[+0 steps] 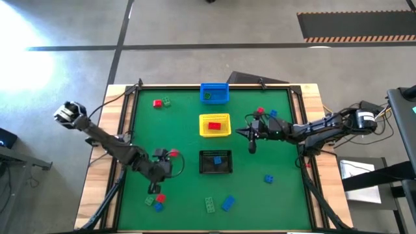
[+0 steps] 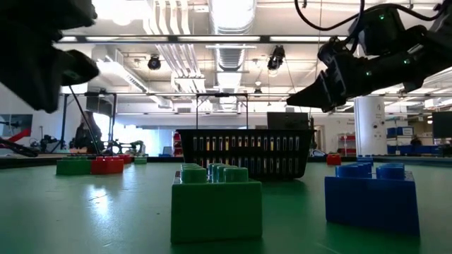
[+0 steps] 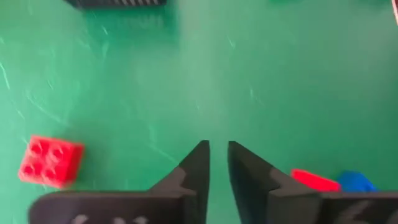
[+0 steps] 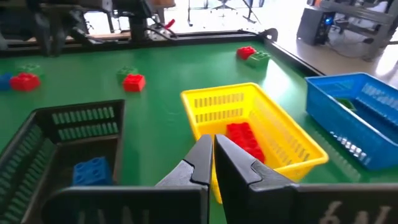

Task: Sort & place blocks by color
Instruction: Put the green game piece into the blue bin

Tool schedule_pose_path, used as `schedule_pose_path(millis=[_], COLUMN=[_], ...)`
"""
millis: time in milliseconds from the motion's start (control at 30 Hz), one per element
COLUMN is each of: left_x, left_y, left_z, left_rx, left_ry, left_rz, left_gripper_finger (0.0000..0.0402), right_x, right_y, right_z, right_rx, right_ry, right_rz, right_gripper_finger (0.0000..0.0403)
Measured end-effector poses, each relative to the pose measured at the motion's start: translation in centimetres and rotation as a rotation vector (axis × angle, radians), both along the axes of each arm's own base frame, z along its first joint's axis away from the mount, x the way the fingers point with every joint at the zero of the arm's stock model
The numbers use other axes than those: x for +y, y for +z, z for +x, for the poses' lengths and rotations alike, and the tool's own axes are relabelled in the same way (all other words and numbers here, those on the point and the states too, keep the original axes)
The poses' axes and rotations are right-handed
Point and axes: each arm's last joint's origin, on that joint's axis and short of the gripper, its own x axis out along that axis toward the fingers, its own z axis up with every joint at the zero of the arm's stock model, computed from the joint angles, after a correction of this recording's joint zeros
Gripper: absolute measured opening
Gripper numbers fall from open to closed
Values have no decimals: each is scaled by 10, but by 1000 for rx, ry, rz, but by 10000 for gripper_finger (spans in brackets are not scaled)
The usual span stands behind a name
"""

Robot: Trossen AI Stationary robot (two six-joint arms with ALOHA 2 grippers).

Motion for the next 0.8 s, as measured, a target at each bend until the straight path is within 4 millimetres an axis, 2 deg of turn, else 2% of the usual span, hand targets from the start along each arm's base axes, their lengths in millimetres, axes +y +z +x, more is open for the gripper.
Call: schedule_pose_path(millis=[233, 400, 633, 800], left_x=[-22, -38, -56, -73], left_y=[7, 6, 1, -11], left_z=[-16, -31, -47, -49], left_rx=[87, 118, 180, 239], left_ry=[2, 10, 18, -9], left_rz=[-109, -155, -177, -127], left_gripper_finger=[137, 180, 199, 199], right_x=[10, 12, 12, 12], right_y=[0, 0, 0, 0], right_z=[1, 1, 1, 1], right_rx=[-2, -3, -1, -1], right_ry=[52, 57, 58, 58], right_rz=[-17, -18, -27, -28], right_gripper_finger=[9, 9, 9, 9])
